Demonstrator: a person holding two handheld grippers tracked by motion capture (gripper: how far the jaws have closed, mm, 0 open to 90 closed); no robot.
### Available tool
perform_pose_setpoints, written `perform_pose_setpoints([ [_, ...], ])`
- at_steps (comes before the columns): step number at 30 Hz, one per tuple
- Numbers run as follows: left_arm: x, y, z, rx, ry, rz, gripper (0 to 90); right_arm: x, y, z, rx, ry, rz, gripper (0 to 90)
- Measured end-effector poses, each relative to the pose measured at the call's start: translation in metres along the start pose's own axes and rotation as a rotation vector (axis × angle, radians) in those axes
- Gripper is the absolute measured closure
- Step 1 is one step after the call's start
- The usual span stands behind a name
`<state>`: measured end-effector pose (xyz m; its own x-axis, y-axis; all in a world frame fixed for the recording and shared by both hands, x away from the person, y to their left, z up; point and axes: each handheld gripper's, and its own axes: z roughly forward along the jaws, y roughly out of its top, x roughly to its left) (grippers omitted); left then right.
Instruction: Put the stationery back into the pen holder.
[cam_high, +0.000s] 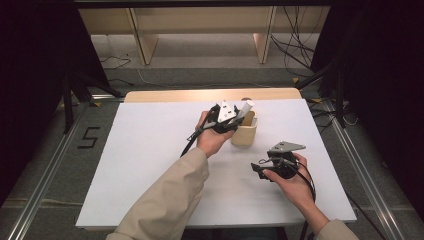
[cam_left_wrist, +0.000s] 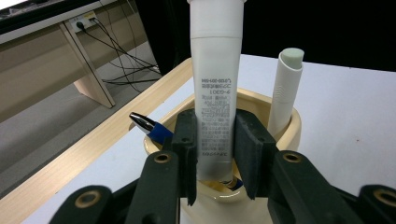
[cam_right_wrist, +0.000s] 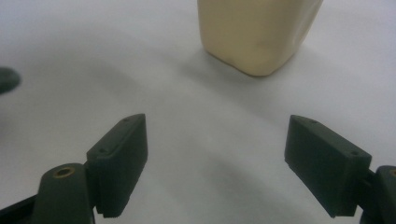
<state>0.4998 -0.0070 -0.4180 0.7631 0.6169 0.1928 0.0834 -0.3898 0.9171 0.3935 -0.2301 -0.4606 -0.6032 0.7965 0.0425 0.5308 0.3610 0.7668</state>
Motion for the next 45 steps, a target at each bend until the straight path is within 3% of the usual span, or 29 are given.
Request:
perform_pose_setpoints([
  [19,0.000,-0.006,0.006,0.022,0.003,-0.011,70.7,0.000,0.000,0.000,0.001,0.002,0.000,21.9],
  [24,0.001,-0.002,0.001,0.004,0.025,-0.016,53.2,0.000,0.000,0.000,0.001,0.001,0.002,21.9],
  [28,0.001,0.002,-0.008,-0.001,0.031,-0.013,45.6,0.000,0.000,0.000,0.000,0.003,-0.001,21.9],
  [38,0.008,0.003,-0.035,0.023,0.083,-0.015,34.4,0.000,0.000,0.000,0.001,-0.001,0.002,21.9],
  [45,0.012,0.000,-0.049,0.036,0.106,-0.020,31.8,0.000,0.000,0.000,0.000,-0.003,0.003,21.9],
])
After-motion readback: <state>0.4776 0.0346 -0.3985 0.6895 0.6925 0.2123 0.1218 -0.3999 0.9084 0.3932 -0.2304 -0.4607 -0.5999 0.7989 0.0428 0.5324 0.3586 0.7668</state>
